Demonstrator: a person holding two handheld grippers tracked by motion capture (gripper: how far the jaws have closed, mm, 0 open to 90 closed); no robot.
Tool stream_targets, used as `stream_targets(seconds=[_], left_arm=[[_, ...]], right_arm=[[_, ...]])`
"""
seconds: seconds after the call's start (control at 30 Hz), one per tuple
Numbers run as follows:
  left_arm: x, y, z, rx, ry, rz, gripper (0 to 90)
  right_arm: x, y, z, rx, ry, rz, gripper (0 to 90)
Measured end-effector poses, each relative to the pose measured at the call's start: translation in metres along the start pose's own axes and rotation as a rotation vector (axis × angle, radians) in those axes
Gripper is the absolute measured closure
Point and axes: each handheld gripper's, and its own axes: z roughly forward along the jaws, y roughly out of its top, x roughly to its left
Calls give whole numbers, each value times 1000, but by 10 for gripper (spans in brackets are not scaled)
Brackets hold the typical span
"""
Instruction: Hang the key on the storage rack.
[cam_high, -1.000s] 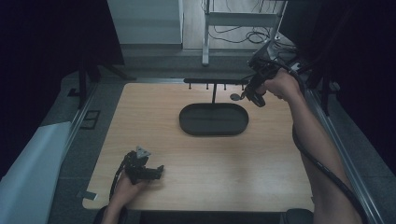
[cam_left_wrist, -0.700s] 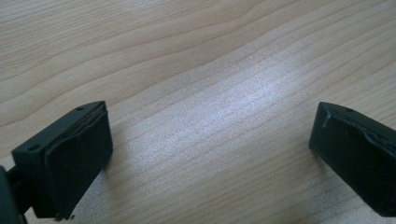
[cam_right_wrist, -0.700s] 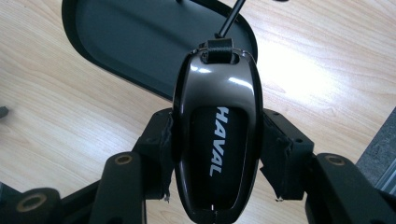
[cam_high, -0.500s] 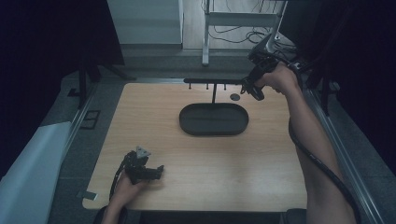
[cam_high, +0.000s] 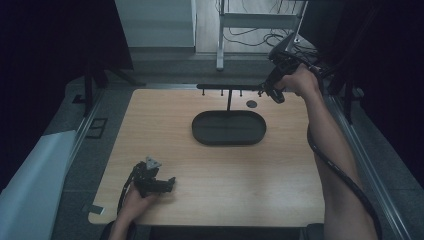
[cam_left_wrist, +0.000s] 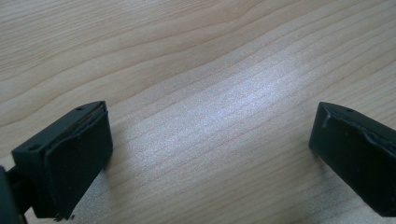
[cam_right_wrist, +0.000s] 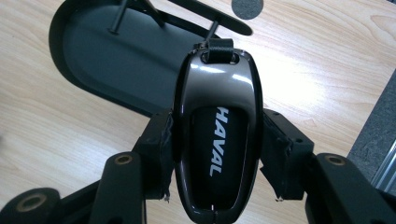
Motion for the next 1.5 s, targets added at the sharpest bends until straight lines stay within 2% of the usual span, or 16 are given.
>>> stream_targets(seconds=[0.23, 0.37, 0.43, 0.93, 1.23, 1.5], left_arm=[[0, 0, 0, 2, -1, 0, 0], [0, 0, 0, 2, -1, 1, 0], [0, 0, 0, 2, -2, 0, 0], [0, 0, 0, 0, -1, 1, 0], [0, 0, 0, -1, 0, 1, 0], [0, 0, 0, -2, 1, 1, 0]], right_arm=[[-9, -3, 7, -10, -12, 26, 485], [-13, -5, 15, -9, -50, 34, 485], [-16, -6, 19, -9, -49, 41, 485], [-31, -16, 61, 21, -73, 69, 484], [-24, -15, 85, 28, -63, 48, 484], [-18, -16, 103, 8, -57, 35, 484]])
